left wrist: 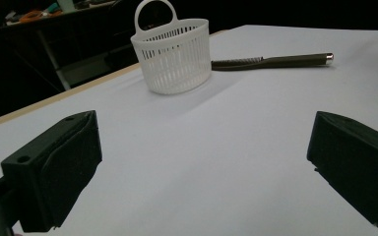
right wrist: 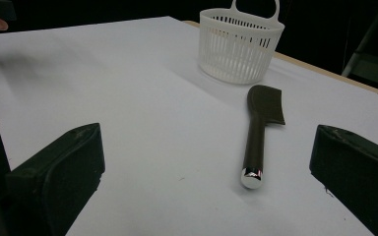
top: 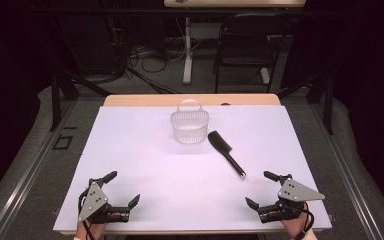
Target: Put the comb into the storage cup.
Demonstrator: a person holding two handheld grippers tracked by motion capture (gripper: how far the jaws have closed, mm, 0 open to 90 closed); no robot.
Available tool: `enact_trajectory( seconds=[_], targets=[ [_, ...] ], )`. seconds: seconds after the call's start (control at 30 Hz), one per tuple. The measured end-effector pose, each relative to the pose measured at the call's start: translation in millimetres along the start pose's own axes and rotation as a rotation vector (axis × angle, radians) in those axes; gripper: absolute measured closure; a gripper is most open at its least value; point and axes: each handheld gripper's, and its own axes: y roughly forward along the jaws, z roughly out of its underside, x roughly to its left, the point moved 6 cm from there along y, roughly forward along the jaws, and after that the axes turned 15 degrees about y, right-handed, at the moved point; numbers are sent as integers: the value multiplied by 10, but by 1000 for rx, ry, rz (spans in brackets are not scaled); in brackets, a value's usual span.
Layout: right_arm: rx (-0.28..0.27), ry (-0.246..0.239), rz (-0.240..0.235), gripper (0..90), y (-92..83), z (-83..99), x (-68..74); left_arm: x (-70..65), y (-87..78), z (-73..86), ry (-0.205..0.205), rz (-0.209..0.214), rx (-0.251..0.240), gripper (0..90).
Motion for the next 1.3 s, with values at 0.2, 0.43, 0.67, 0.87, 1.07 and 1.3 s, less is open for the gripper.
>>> enact_trajectory(
  seconds=[0.2, 0.43, 0.67, 0.87, 1.07, 1.3],
  targets=[
    [22, 10, 0, 0, 19, 16, -11, 4, 9, 2, 8, -4, 9, 2],
    [86, 22, -12, 0, 105, 41, 16, 19, 11, 9, 13, -15, 18, 2],
    [120, 47, -1, 0, 179, 37, -12, 20, 16, 10, 12, -14, 17, 2],
    [149, 64, 18, 0, 249, 20, -37, 17, 15, 5, 12, -12, 12, 2],
    [184, 88, 33, 0, 291, 15, -68, 19, 11, -2, 18, -13, 11, 2],
    [222, 112, 63, 0, 342, 16, -104, 13, 12, -7, 21, -10, 8, 2]
  ],
)
